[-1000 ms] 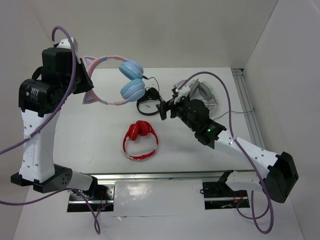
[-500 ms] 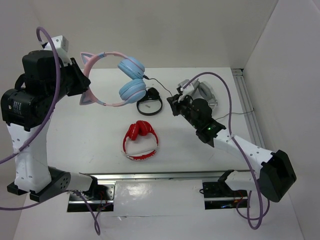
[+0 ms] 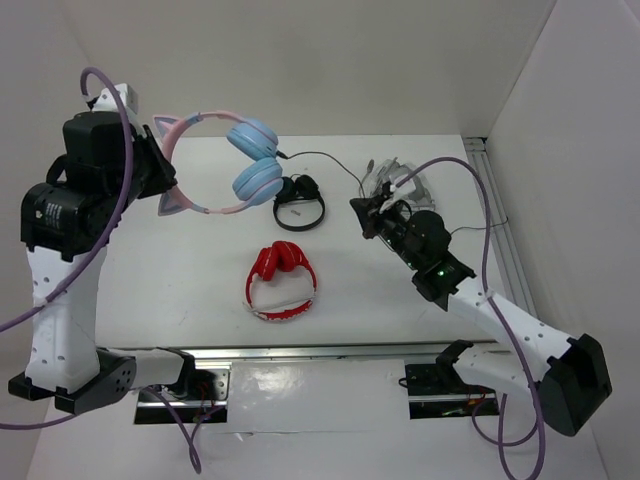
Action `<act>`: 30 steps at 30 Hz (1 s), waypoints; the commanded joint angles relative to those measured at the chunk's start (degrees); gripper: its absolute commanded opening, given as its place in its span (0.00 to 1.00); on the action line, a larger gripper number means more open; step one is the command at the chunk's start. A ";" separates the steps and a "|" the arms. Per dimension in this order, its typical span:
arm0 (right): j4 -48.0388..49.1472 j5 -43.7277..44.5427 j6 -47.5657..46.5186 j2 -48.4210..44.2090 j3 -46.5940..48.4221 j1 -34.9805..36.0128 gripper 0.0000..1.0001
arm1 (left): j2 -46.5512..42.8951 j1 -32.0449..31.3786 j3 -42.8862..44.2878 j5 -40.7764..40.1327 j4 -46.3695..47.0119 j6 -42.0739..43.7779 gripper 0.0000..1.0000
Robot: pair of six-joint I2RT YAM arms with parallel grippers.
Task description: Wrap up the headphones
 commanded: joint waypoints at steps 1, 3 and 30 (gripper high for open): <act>-2.91 2.80 -0.02 -4.19 1.57 -0.24 0.00 | -2.23 0.36 -5.65 -3.54 11.52 -1.72 0.00; -7.48 4.11 -0.02 -7.79 2.99 0.46 0.00 | -3.10 0.36 -10.73 -4.94 13.91 -1.18 0.00; -41.51 2.28 -15.05 -12.37 31.56 6.18 0.04 | 10.25 -47.27 -24.65 -8.74 26.13 25.36 0.00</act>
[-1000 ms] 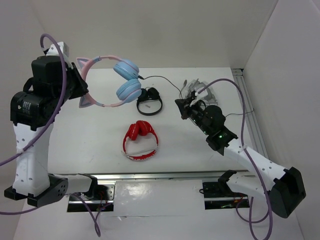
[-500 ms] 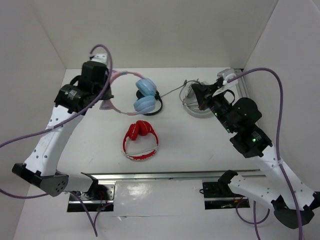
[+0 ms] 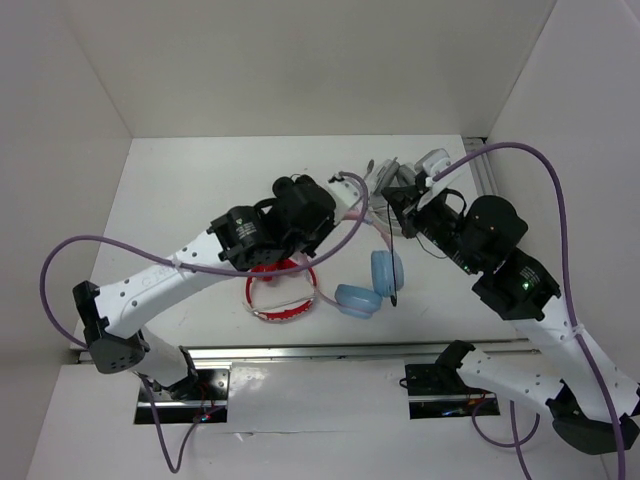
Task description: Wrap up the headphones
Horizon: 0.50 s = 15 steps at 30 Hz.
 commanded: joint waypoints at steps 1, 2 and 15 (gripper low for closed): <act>1.74 -0.21 -1.74 -1.03 -0.02 0.88 0.04 | -0.94 -4.26 2.25 1.03 2.59 5.14 0.00; 1.74 -0.21 -1.74 -1.03 -0.03 0.89 0.04 | -0.94 -4.27 3.13 3.31 2.59 5.14 0.00; 6.04 10.33 -2.27 0.82 -5.74 2.91 0.06 | -10.86 -4.80 1.99 6.93 7.17 6.38 0.00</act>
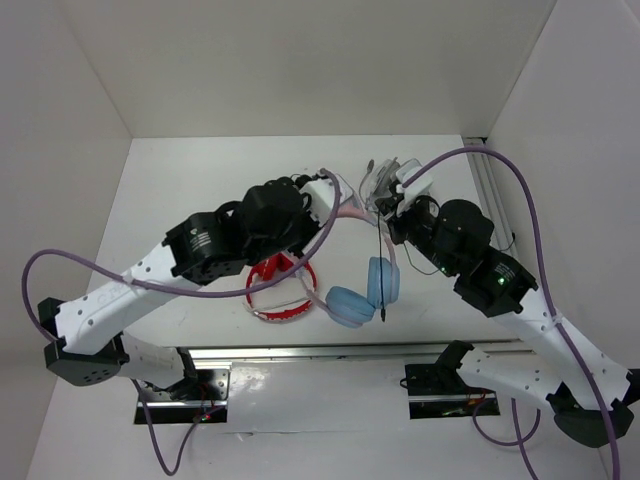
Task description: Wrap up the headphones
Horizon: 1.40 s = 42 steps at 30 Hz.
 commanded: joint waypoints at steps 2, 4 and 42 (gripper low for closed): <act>7.19 5.86 -0.63 -0.63 -1.79 0.18 0.06 | -5.78 -0.75 -0.26 4.62 6.03 0.98 0.00; 7.19 5.87 -0.63 -0.01 -2.31 0.18 0.06 | -7.80 -0.75 -0.26 6.72 6.65 0.98 0.00; 34.96 -18.39 4.81 1.31 -21.47 -6.49 0.47 | -16.94 -0.75 1.77 2.79 20.53 -19.49 0.00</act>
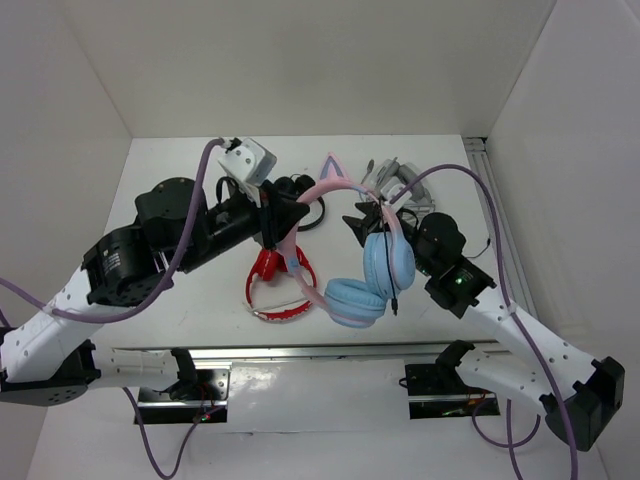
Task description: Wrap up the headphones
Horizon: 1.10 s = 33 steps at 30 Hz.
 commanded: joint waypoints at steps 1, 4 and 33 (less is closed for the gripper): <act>6.85 -3.79 2.74 -0.18 -2.07 -0.97 0.47 | -3.83 -0.32 1.32 -4.60 10.63 -6.51 0.00; 8.79 -6.59 4.07 -0.18 -4.08 -2.28 0.49 | -5.50 -0.32 0.18 -7.33 12.66 -8.63 0.00; 29.53 -23.40 20.06 2.11 -24.83 -2.82 0.60 | -3.93 -0.32 3.25 -37.91 19.95 -14.26 0.00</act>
